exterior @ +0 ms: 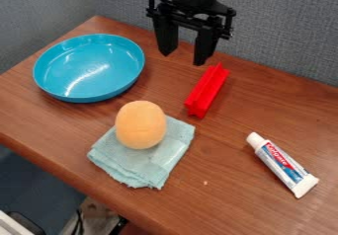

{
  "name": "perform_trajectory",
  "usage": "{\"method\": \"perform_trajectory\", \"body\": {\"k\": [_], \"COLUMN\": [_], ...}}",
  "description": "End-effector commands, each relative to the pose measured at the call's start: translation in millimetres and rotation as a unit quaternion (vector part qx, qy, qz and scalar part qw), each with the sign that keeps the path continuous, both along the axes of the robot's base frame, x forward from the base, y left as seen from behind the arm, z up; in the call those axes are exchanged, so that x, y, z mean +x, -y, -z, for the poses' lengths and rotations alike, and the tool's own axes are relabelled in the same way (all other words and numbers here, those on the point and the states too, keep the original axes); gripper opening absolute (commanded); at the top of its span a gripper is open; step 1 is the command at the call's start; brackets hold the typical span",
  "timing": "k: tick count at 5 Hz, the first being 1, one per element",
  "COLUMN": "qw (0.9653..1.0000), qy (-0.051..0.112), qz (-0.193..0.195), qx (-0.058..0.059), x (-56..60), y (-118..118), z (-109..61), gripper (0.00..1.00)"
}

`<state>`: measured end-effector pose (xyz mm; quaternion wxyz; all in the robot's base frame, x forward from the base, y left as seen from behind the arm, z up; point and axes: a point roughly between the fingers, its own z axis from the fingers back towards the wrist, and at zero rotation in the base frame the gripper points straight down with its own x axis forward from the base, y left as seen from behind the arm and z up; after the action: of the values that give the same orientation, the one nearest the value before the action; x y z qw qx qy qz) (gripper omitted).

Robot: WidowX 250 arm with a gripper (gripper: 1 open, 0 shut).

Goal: Put the red object on the blue plate

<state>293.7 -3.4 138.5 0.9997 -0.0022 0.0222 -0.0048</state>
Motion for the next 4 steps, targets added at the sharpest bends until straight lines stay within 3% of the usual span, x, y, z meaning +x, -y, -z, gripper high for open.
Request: {"method": "perform_trajectory", "body": {"k": [1,3,4], "qw": [1.0000,0.9990,0.9986], "qy": [-0.008,-0.021,-0.025], "qz": [0.005,0.034,0.040], "qx": [0.000,0.017,0.023], "x": [2.1,17.9,20.5], "y": [3.6,20.0,22.9], "z": [7.1,34.2,45.0], "gripper": [1.00,1.00,1.00]}}
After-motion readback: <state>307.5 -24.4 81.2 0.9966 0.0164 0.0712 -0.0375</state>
